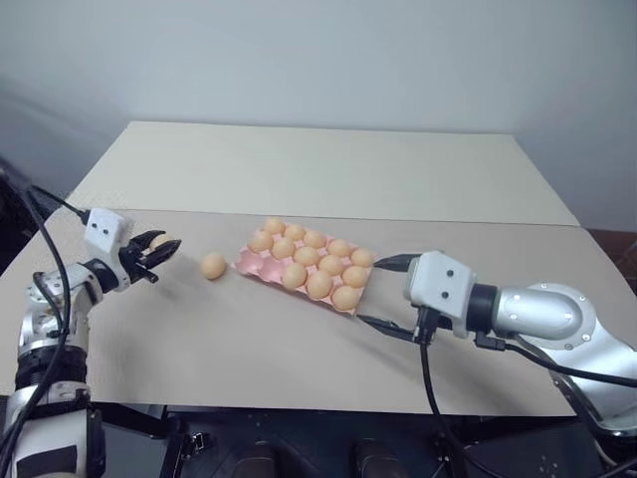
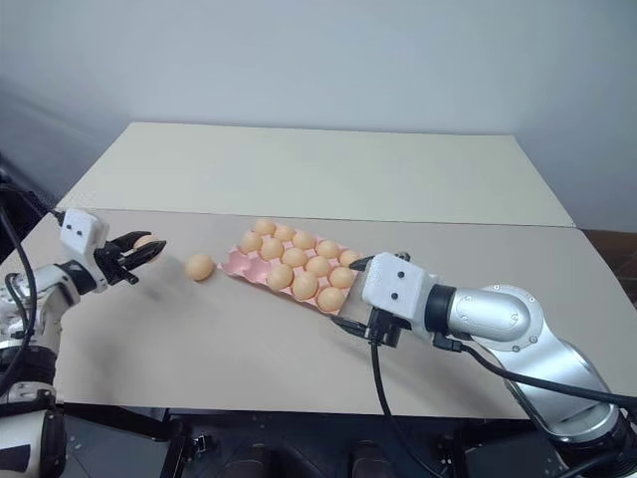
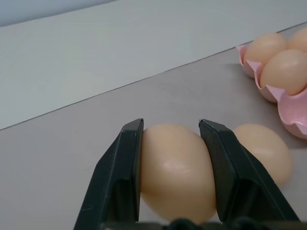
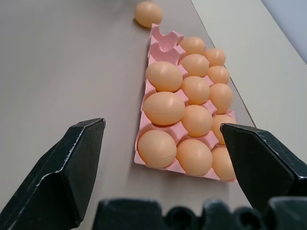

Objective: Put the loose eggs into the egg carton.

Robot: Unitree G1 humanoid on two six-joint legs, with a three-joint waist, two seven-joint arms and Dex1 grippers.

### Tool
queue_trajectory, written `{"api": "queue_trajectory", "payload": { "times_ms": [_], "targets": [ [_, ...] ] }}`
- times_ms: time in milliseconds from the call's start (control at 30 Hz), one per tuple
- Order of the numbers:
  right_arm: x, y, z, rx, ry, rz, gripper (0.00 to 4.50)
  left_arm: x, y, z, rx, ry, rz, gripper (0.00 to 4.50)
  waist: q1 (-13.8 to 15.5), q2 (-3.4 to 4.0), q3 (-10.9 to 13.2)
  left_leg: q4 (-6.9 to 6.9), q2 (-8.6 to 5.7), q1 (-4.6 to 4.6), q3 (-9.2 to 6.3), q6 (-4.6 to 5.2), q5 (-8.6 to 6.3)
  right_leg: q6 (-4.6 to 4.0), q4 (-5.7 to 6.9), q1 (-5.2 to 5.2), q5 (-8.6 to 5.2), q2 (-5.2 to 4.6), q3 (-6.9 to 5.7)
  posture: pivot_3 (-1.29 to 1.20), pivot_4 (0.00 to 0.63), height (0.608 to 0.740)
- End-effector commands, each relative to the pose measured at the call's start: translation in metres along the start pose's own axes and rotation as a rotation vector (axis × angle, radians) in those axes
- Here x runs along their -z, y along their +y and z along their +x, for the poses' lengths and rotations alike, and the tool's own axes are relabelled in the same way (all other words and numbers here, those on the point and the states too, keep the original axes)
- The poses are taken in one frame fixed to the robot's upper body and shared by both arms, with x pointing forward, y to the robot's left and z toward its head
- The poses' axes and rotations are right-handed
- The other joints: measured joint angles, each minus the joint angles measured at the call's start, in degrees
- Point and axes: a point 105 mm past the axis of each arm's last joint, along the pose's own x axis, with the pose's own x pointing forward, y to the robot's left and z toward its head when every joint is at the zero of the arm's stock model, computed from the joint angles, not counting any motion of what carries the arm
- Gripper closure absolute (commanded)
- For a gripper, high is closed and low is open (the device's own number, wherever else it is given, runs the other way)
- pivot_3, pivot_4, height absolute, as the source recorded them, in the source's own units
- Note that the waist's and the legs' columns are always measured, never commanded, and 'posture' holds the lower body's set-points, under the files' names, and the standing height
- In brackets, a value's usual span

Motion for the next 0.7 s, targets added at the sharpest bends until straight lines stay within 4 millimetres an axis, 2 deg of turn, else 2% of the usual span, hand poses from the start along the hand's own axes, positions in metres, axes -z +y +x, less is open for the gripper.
{"api": "queue_trajectory", "payload": {
  "times_ms": [33, 400, 700],
  "targets": [
    [-0.007, -0.003, -0.002, 0.030, -0.022, -0.030, 0.00, -0.028, 0.004, -0.007, 0.022, -0.124, -0.031, 2.77, 0.0, 0.00, 0.0, 0.00, 0.00, -0.01, 0.00, 0.00, 0.00, 0.00, 0.00, 0.00, 0.00, 0.00, -0.01, 0.00, 0.150, 0.740],
    [-0.005, -0.001, -0.001, 0.046, -0.016, -0.021, 0.00, -0.045, -0.023, -0.020, 0.302, -0.288, -0.190, 2.77, -0.2, 0.00, 0.0, 0.00, 0.00, 0.00, 0.00, 0.00, 0.00, 0.00, 0.00, -0.01, 0.00, 0.01, 0.00, 0.00, 0.150, 0.740],
    [-0.003, 0.001, -0.002, 0.062, -0.008, -0.013, 0.00, -0.053, -0.045, -0.009, 0.447, -0.324, -0.202, 2.77, -0.2, 0.00, 0.0, 0.01, 0.00, 0.00, -0.01, 0.00, 0.00, 0.00, 0.00, 0.00, 0.00, 0.01, 0.00, 0.00, 0.150, 0.740]
  ]
}}
